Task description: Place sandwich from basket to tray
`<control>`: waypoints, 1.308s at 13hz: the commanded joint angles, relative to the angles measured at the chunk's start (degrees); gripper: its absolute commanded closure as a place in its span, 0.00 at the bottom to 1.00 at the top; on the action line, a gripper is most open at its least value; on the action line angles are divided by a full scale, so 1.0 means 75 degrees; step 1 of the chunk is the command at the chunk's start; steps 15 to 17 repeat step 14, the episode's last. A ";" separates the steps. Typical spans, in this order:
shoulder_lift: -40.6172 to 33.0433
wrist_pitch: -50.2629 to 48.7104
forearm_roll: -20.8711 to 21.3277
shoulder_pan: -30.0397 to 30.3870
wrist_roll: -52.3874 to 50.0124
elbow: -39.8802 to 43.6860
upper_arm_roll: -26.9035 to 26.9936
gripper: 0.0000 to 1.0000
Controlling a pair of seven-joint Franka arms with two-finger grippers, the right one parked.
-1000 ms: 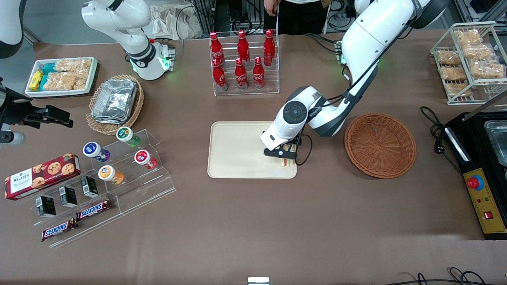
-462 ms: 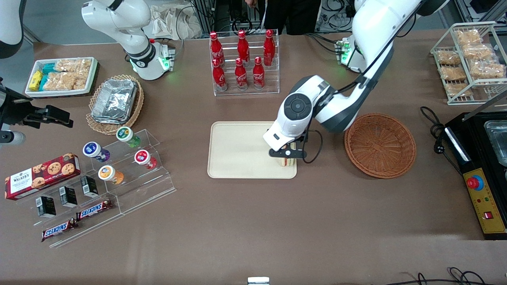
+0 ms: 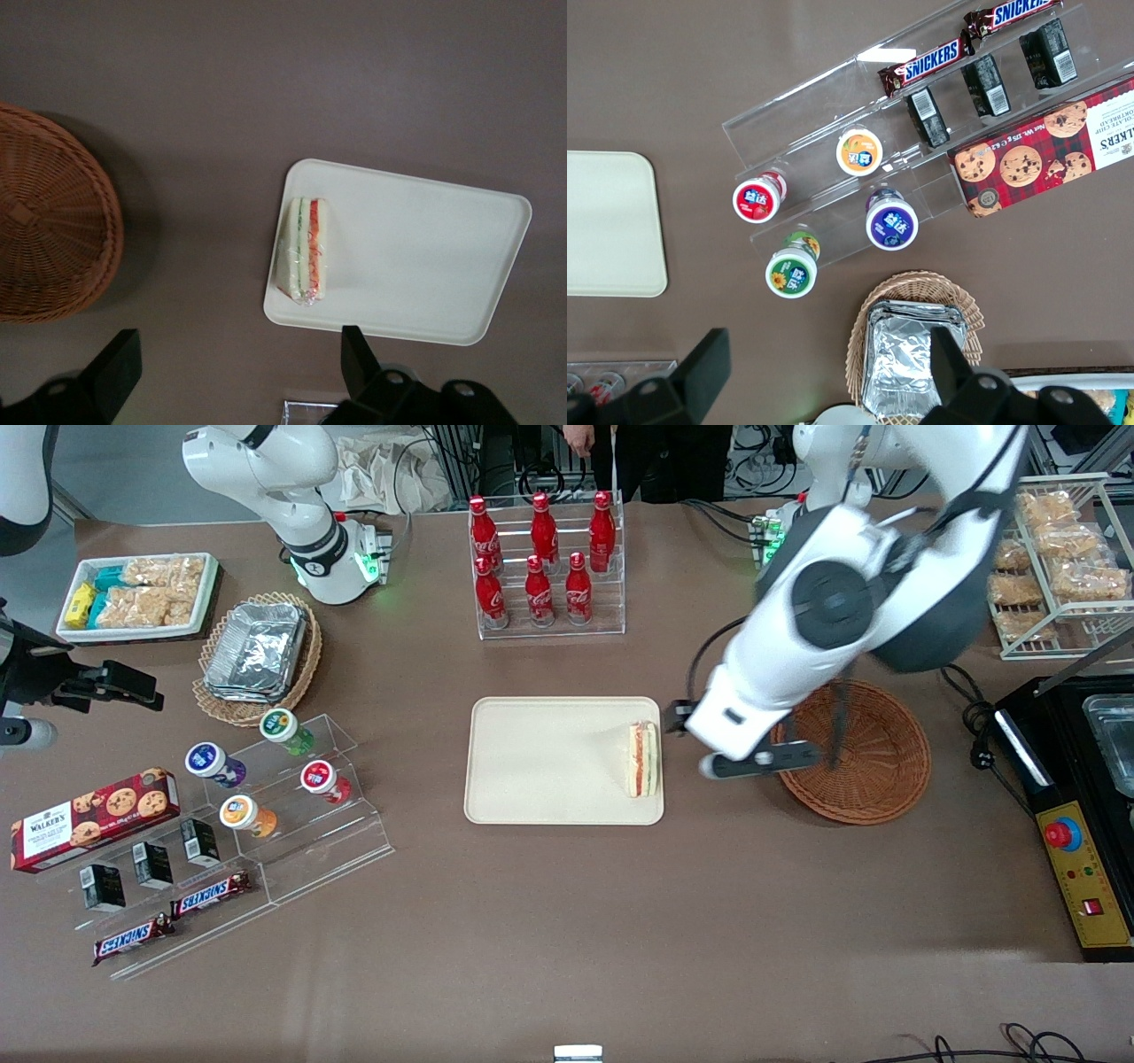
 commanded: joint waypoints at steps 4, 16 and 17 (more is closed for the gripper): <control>-0.2281 -0.0522 -0.0161 -0.0502 0.1576 -0.1046 0.2321 0.00; -0.2872 -0.0885 -0.0067 -0.0256 0.5591 -0.1518 0.3941 0.00; -0.2872 -0.0885 -0.0067 -0.0256 0.5591 -0.1518 0.3941 0.00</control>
